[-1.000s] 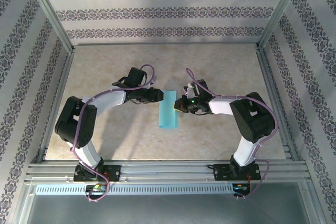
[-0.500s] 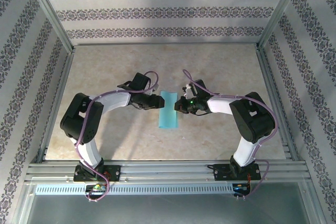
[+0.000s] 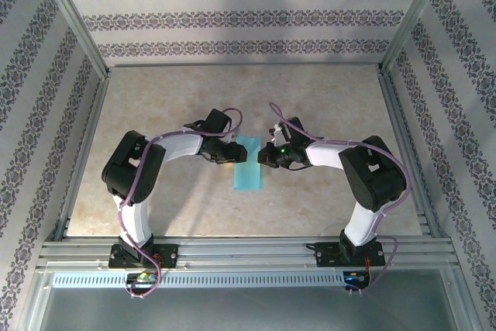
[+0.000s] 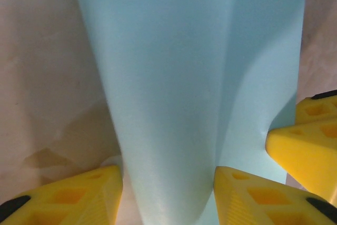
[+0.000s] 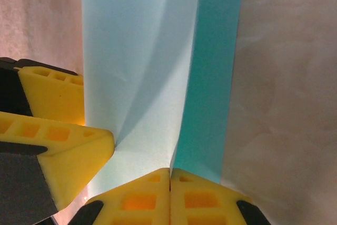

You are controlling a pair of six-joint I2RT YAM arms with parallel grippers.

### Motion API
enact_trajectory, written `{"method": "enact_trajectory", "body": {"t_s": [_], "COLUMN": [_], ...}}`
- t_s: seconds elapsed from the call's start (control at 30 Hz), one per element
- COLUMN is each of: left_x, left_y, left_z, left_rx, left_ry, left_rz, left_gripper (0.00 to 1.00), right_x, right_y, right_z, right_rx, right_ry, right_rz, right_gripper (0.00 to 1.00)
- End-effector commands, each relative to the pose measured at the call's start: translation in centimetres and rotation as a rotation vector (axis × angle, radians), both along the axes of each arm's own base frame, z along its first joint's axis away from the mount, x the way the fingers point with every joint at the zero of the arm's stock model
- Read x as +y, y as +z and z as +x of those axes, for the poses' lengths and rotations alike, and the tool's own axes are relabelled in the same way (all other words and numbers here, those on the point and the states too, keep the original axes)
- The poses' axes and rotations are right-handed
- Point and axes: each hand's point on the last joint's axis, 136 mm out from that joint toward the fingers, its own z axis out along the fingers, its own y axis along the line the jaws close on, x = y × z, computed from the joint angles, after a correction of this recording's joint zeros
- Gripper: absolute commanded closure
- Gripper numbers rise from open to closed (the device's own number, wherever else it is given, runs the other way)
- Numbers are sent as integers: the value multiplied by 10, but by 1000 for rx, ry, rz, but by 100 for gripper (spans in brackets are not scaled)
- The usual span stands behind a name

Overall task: Fold a paper plane with a square sheet of paper (fold left side to right side)
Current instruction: First fold in half a square sheet of paper at the center of the table.

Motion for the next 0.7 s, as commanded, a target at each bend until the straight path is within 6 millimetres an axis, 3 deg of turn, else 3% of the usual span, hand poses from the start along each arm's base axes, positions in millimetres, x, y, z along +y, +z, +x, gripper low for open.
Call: {"method": "enact_trajectory", "body": {"t_s": [0.0, 0.2, 0.37, 0.67], "left_x": [9, 16, 12, 10], "left_y": [-25, -39, -44, -52], "left_z": [-18, -26, -29, -30], "left_rx": [66, 110, 126, 141], "left_ry": [-1, 64, 73, 59], "left_rz": [116, 143, 147, 184], "left_gripper": [51, 53, 53, 52], "right_x": [4, -9, -34, -69], "right_y": [8, 15, 21, 33], "right_z": [5, 7, 10, 15], "right_rx": [-37, -59, -87, -131], "right_ry": [11, -14, -66, -153], "right_rz": [-10, -36, -86, -111], "right_gripper": [88, 76, 67, 65]}}
